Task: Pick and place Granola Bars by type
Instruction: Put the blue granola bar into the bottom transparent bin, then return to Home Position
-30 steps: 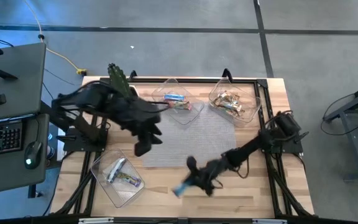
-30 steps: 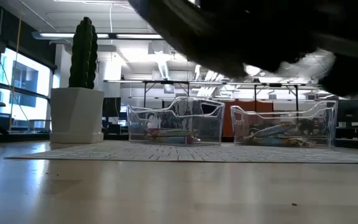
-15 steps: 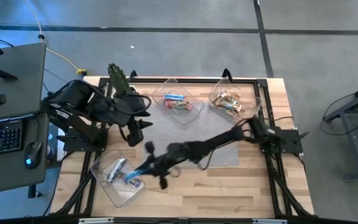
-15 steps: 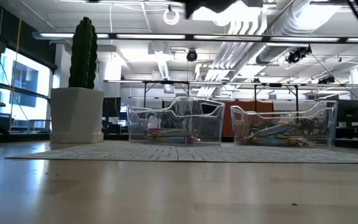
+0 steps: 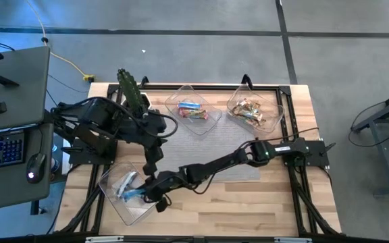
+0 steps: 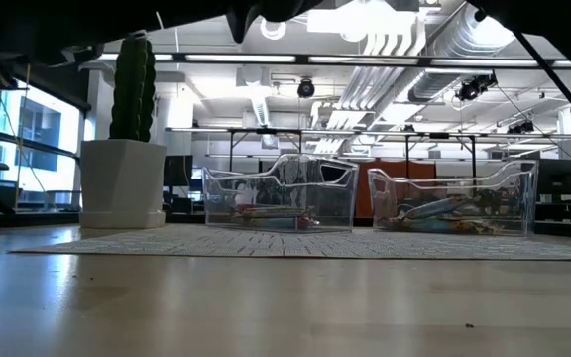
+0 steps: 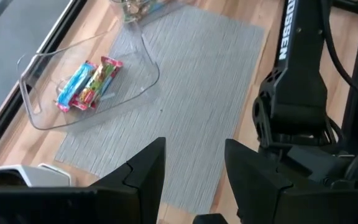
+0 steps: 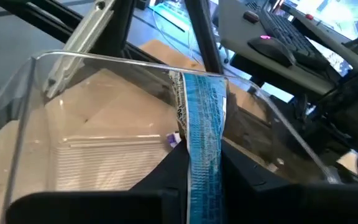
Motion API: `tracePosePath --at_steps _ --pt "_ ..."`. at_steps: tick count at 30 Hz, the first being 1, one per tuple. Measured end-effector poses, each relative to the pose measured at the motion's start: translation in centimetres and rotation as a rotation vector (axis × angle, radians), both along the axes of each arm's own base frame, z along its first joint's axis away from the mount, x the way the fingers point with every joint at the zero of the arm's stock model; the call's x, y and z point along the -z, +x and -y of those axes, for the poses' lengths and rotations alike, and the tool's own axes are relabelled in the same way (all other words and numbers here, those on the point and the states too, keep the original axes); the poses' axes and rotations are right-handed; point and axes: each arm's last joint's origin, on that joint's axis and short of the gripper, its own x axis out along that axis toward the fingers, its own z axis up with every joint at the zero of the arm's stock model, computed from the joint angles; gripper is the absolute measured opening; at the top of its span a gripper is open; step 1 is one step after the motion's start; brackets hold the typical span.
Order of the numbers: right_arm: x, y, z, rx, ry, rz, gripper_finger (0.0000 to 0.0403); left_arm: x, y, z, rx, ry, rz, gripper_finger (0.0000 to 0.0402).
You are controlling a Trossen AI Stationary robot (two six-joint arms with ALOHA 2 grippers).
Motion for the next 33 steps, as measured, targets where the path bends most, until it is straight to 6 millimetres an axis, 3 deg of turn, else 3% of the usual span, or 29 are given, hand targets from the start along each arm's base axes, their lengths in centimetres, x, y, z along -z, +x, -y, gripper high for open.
tracePosePath --at_steps 14,18,22,26,29,33 --pt "0.0 -0.1 0.0 -0.019 -0.077 -0.004 0.0123 0.0 0.0 0.0 -0.006 0.008 0.004 0.0158" --pt "-0.8 -0.5 -0.4 0.073 -0.153 0.004 0.0125 0.0 0.0 0.0 -0.007 0.006 0.004 0.0158" --pt "-4.6 -2.7 -1.3 0.189 -0.388 -0.068 0.0125 -0.4 -0.7 0.0 0.008 -0.009 0.016 0.0158" --pt "-9.2 -6.6 -0.7 0.322 -0.575 -0.257 0.0124 -1.8 -3.2 -0.3 -0.009 0.051 0.105 0.0158" --pt "-12.1 -9.7 1.5 0.395 -0.443 -0.414 0.0124 -2.0 -5.2 0.0 0.017 0.082 0.131 0.0158" --pt "-16.6 -14.5 4.7 0.544 -0.222 -0.537 0.0124 -0.6 -7.3 0.8 0.046 0.133 0.123 0.0158"
